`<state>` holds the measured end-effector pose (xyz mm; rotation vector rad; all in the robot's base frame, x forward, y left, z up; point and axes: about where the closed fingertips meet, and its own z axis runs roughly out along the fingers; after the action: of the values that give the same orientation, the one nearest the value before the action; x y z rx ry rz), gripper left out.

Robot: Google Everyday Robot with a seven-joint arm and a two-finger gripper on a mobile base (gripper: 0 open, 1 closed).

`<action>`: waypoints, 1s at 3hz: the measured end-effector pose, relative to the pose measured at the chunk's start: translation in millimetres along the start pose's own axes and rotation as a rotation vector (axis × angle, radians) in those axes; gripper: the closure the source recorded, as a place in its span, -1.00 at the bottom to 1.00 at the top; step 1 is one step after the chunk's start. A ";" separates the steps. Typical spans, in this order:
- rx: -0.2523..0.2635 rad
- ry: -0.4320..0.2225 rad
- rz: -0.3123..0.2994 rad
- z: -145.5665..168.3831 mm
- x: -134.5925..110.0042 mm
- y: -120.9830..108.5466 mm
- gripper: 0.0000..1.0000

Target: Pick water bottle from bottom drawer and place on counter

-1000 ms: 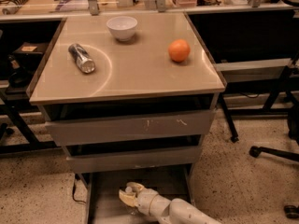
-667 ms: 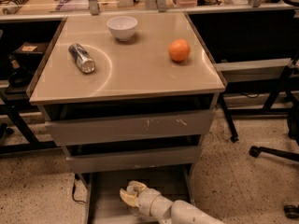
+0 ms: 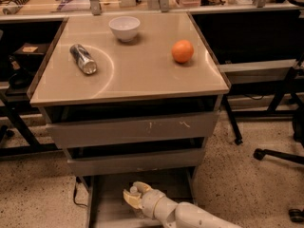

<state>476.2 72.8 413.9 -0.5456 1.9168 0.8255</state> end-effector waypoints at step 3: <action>0.086 -0.124 -0.037 -70.0 -116.5 2.2 1.00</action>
Offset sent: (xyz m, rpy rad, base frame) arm 0.0118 -0.0538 0.1388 0.0121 -0.0982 -0.1190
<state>486.2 26.1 541.2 -0.4662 1.8146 0.7331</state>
